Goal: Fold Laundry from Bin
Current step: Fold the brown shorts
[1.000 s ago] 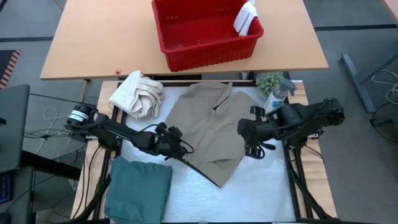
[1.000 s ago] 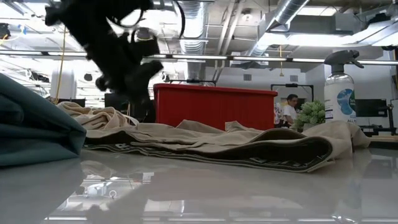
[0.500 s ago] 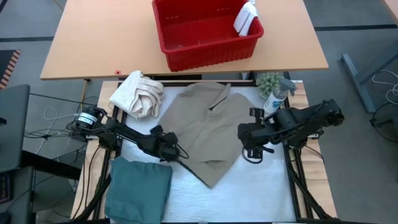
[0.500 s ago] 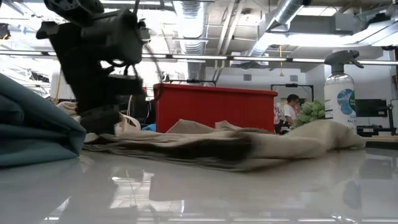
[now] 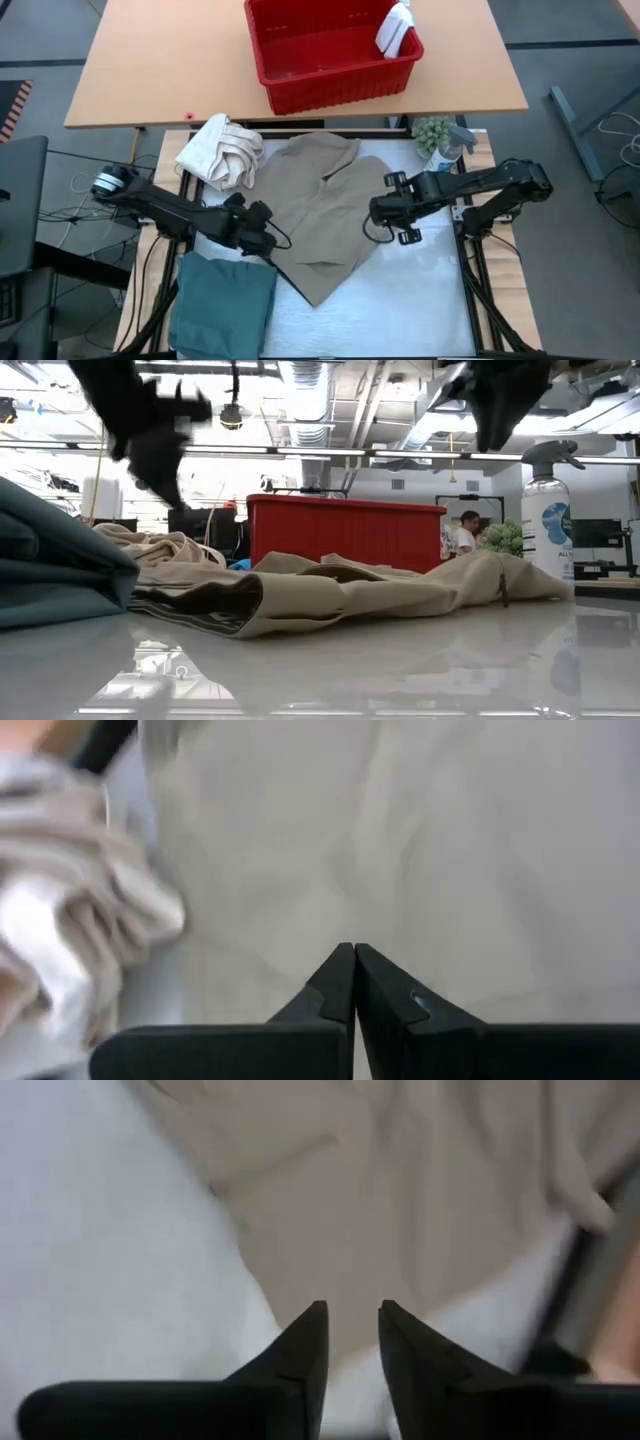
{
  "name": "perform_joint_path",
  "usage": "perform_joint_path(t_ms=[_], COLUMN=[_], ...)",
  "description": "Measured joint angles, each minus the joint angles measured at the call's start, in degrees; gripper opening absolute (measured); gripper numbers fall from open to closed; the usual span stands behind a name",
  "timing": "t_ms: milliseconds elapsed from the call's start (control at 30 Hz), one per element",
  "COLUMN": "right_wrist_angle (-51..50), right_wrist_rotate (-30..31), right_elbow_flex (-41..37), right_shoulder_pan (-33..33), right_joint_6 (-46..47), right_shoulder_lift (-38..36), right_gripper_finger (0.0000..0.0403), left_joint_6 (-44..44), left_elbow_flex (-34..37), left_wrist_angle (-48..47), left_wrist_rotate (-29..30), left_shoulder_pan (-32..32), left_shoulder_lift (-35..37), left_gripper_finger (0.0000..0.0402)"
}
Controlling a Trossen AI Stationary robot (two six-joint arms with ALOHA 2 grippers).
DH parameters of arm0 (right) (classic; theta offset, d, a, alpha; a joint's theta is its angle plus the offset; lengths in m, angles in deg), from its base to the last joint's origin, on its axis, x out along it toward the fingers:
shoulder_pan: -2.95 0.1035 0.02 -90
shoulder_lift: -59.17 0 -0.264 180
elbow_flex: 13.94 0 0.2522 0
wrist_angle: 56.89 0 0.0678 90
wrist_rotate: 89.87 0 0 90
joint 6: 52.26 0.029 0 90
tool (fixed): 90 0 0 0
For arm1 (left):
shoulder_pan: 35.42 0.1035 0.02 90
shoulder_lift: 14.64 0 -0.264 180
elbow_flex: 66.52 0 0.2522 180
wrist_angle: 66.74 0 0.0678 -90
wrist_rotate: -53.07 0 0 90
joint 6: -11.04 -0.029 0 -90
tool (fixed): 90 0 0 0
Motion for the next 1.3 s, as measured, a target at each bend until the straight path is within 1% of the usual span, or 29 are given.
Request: perform_joint_path(t_ms=[167, 233, 367, 433, 500, 567, 633, 733, 867, 900, 967, 1033, 1100, 1167, 1200, 1233, 1300], right_wrist_angle=[15.83, 20.88, 27.09, 28.97, 31.44, 34.37, 36.74, 39.51, 41.57, 42.01, 42.62, 43.45, 43.89, 43.83, 43.88, 43.96, 44.3], right_wrist_rotate=[-13.83, -16.42, -16.74, -16.73, -16.68, -16.05, -13.96, -11.65, -11.49, -11.55, -12.1, -12.12, -12.14, -12.2, -12.18, -12.11, -11.88], right_elbow_flex=[-10.74, -15.88, -24.99, -28.64, -31.56, -34.0, -35.93, -37.83, -38.21, -38.21, -38.21, -38.21, -38.21, -38.21, -38.21, -38.21, -38.21], right_shoulder_pan=[-3.71, -4.63, -4.94, -4.74, -4.42, -4.43, -4.6, -5.52, -7.29, -7.56, -8.0, -7.98, -8.09, -8.36, -8.4, -8.6, -8.85], right_joint_6=[-5.63, -6.55, -7.75, -9.03, -9.17, -9.19, -9.2, -9.18, -7.6, -7.27, -7.08, -7.1, -7.12, -6.88, -6.27, -5.86, -4.65], right_shoulder_lift=[-4.84, -6.69, -8.57, -8.32, -7.77, -6.96, -6.3, -5.87, -4.68, -4.38, -4.3, -4.3, -4.3, -4.3, -4.3, -4.3, -4.3], right_gripper_finger=[0.0162, 0.0183, 0.0222, 0.0238, 0.0249, 0.0254, 0.0255, 0.0255, 0.0254, 0.0253, 0.0248, 0.0245, 0.0244, 0.0243, 0.0243, 0.0243, 0.0243], left_joint_6=[-0.84, -3.68, -12.41, -16.79, -19.35, -20.86, -22.84, -27.03, -36.92, -39.17, -43.88, -48.46, -48.47, -45.17, -43.26, -41.82, -41.18], left_elbow_flex=[-1.02, -1.06, -1.08, -1.13, -1.13, -1.13, -1.13, -1.13, -1.13, -1.15, -1.11, -1.13, -1.13, -1.2, -1.34, -1.56, -2.35], left_wrist_angle=[6.6, 9.88, 18.91, 22.88, 25.2, 27.67, 30.22, 35.45, 45.18, 47.99, 52.09, 55.86, 58.63, 59.63, 58.88, 57.89, 56.27], left_wrist_rotate=[1.58, 1.72, -1.09, -3.11, -4.82, -5.97, -7.24, -8.79, -11.16, -12.57, -16.04, -21.59, -28.34, -34.07, -35.31, -35.31, -32.79], left_shoulder_pan=[-1.06, -1.69, -2.92, -3.28, -3.29, -3.29, -3.27, -3.27, -4.13, -4.37, -5.13, -5.41, -5.85, -6.41, -6.91, -7.56, -9.12], left_shoulder_lift=[8.86, 11.08, 12.17, 11.29, 9.77, 7.81, 5.66, 0.99, -6.1, -7.69, -10.63, -12.47, -13.8, -14.7, -14.78, -14.78, -14.78], left_gripper_finger=[0.0005, 0.0016, 0.0056, 0.0081, 0.0106, 0.0131, 0.0153, 0.0177, 0.0185, 0.0184, 0.0183, 0.0182, 0.0181, 0.0181, 0.0181, 0.0181, 0.0181])
